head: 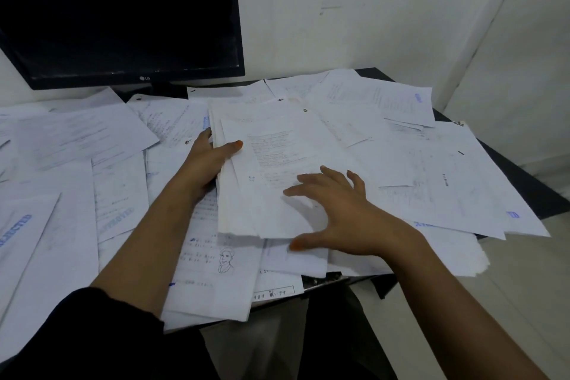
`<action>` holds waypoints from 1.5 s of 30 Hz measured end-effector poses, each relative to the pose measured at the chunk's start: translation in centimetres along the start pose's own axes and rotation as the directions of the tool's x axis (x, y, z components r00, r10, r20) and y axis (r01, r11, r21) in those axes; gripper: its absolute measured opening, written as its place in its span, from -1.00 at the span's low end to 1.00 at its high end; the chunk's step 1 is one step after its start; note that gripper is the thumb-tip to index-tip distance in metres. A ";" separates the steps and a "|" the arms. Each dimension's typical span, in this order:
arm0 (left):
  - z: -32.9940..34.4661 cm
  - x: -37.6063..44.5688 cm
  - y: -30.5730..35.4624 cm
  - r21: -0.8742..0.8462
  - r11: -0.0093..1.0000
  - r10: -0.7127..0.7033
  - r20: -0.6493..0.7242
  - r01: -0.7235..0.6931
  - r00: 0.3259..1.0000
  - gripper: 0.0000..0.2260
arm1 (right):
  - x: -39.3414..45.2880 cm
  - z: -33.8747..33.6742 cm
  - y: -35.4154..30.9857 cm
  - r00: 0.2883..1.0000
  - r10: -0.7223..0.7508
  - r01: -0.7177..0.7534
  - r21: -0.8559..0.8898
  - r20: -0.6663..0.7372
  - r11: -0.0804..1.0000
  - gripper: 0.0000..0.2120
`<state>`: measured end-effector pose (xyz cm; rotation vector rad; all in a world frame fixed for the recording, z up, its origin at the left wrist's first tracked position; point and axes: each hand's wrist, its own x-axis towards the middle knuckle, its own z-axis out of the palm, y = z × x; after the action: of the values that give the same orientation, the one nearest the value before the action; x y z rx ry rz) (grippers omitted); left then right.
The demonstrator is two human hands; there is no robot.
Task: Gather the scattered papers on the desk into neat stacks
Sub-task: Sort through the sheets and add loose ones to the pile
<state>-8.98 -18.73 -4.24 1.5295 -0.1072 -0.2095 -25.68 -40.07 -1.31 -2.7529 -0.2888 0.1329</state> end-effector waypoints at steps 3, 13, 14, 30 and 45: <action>-0.3 0.3 -0.3 0.006 1.000 0.005 0.015 -0.005 1.000 -0.50 | 0.6 0.6 0.6 0.993 0.079 -0.081 -0.019 -0.088 0.997 -0.21; -0.1 0.3 -0.3 0.023 1.000 0.000 -0.020 0.000 1.000 -0.51 | 2.9 -0.6 3.5 0.797 0.545 -0.488 0.252 -0.261 0.835 -0.15; 0.1 0.3 -0.2 0.015 1.000 -0.003 -0.035 0.004 0.999 -0.54 | 2.9 -0.6 3.6 0.801 0.545 -0.470 0.305 -0.247 0.828 -0.21; -0.4 0.4 -0.4 0.020 1.000 0.011 0.011 -0.011 1.000 -0.39 | 8.3 -6.3 3.8 0.466 0.166 -0.010 0.182 -0.869 0.983 -0.20; 0.2 -0.7 0.7 -0.021 0.999 -0.025 0.133 0.028 0.991 -0.67 | 9.8 -0.4 8.9 0.917 0.318 -0.294 0.129 -0.243 0.947 -0.38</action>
<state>-9.63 -18.78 -3.45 1.4943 -0.1898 -0.3332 -14.49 -46.15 -4.74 -2.6653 0.2168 -0.1340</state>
